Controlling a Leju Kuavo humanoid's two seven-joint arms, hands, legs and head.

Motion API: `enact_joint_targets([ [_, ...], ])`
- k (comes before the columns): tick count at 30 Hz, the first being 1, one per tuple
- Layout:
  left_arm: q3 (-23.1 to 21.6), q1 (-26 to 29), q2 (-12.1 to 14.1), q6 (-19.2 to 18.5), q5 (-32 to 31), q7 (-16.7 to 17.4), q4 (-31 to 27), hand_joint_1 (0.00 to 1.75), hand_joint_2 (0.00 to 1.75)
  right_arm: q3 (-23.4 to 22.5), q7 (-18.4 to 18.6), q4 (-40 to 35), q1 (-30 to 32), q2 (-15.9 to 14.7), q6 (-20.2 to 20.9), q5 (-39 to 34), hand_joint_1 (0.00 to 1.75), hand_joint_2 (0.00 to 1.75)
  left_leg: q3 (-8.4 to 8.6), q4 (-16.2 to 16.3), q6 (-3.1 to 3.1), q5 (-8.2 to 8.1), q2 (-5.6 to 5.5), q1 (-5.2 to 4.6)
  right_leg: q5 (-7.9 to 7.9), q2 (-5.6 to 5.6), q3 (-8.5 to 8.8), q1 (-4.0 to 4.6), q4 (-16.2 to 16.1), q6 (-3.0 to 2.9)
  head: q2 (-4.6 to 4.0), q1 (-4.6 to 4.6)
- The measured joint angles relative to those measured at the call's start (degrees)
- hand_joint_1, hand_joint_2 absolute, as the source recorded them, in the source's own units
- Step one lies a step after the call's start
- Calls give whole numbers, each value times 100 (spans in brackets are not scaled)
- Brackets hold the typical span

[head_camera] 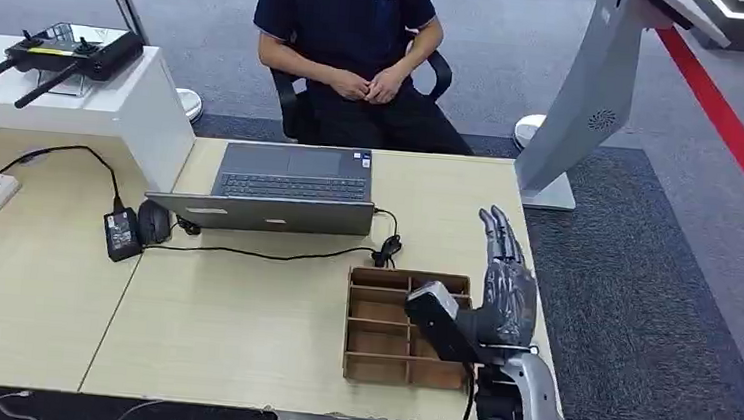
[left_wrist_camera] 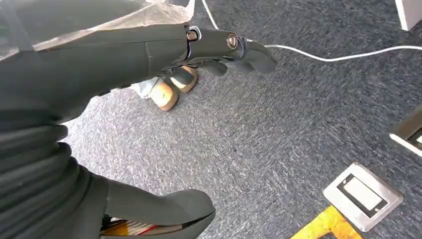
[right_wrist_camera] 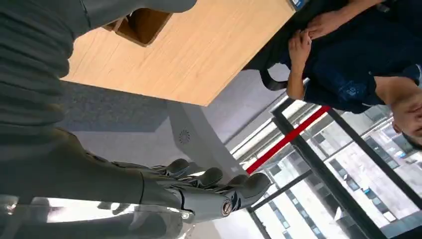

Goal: Pass the card to the sensor for recognition and then transmit it.

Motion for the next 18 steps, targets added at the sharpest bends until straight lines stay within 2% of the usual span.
enact_joint_targets([
  [9, -2, -1, 4, 0, 7, -2, 0, 0, 175, 177, 59, -76, -39, -138, 17, -37, 0, 175, 0, 0, 0, 0, 0, 0, 0, 0, -1, 0, 0, 0, 0, 0],
  [11, -2, 0, 4, 0, 7, -2, 0, 0, 175, 205, 59, -81, -43, -153, 13, -66, 14, 175, -1, 0, 0, 0, 0, 0, 0, 0, -1, 0, 0, 0, 0, 2],
  [12, -2, 0, 4, 0, 7, -2, 0, 0, 175, 219, 59, -85, -43, -162, 11, -81, 16, 175, -1, 0, 0, 0, 0, 0, 0, 0, -1, 0, 0, 0, 0, -2],
  [14, -2, 0, 7, 0, 7, -2, 0, 0, 175, 238, 59, -107, -44, -183, 13, -94, 42, 175, -1, 0, 0, 0, 0, 0, 0, 0, -1, 0, 0, 0, 0, 0],
  [18, -2, 0, 9, 0, 7, -2, 0, 0, 175, 269, 59, -107, -48, -192, 13, -103, 37, 175, -1, 0, 0, 0, 0, 0, 0, 0, -1, 0, 0, 0, 0, 0],
])
